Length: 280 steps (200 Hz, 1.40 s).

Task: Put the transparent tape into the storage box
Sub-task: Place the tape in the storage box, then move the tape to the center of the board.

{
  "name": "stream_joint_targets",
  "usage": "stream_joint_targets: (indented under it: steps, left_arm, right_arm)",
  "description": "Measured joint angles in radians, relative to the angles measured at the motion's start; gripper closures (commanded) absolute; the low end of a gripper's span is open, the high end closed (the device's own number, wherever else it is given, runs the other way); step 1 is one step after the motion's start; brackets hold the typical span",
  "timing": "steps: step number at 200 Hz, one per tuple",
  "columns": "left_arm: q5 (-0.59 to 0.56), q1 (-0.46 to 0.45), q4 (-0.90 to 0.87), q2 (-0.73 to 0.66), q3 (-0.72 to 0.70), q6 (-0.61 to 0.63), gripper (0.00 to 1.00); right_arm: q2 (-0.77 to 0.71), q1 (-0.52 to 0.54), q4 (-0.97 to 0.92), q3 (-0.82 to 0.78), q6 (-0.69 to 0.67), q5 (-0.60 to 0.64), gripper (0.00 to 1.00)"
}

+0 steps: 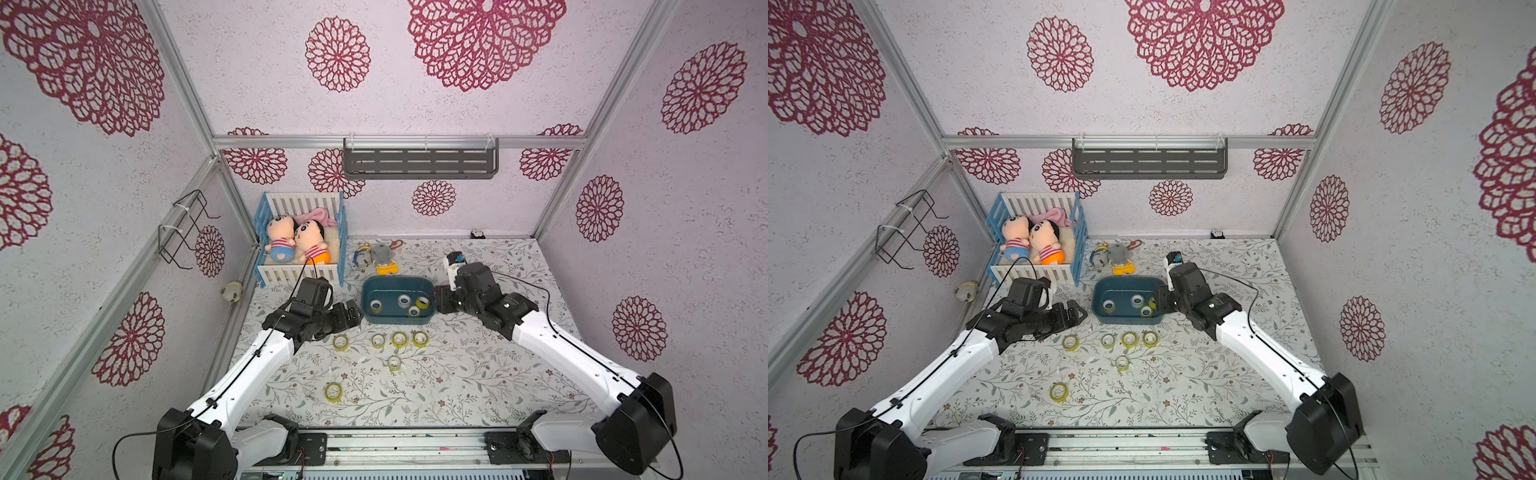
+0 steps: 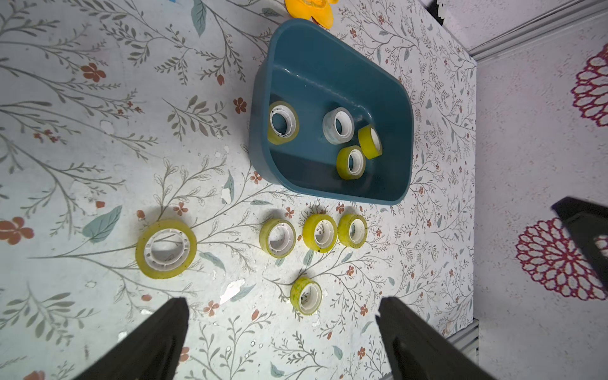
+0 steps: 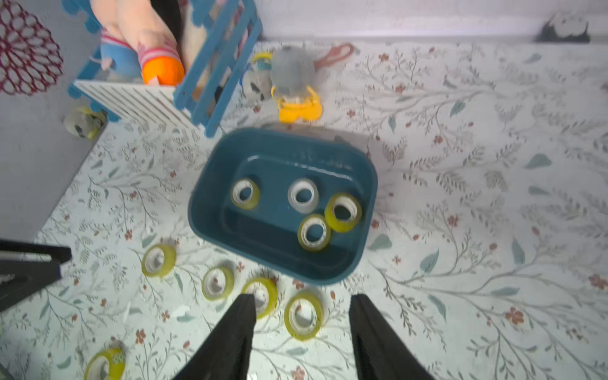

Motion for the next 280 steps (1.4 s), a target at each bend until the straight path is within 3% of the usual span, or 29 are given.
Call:
stream_joint_targets:
  steps: [30,57,96,148,280]
  left_arm:
    - [0.009,0.0,0.043,0.002,-0.032,-0.05,0.03]
    - [0.011,0.0,0.082,0.01,-0.063,-0.089,0.03]
    - [-0.013,-0.001,0.079,0.031,-0.055,-0.108,0.03]
    - [-0.021,-0.002,0.076,0.034,-0.049,-0.114,0.03]
    - [0.005,-0.002,0.064,0.047,-0.069,-0.122,0.03]
  right_arm:
    - [-0.053,0.023,-0.007,-0.2,0.003,-0.037,0.47]
    - [-0.053,0.065,-0.022,-0.262,0.001,-0.05,0.46]
    - [0.052,0.134,-0.007,-0.232,-0.008,-0.022,0.46]
    - [0.261,0.137,0.016,-0.159,-0.005,0.064,0.48]
    - [0.36,0.087,0.136,-0.12,0.098,0.071,0.47]
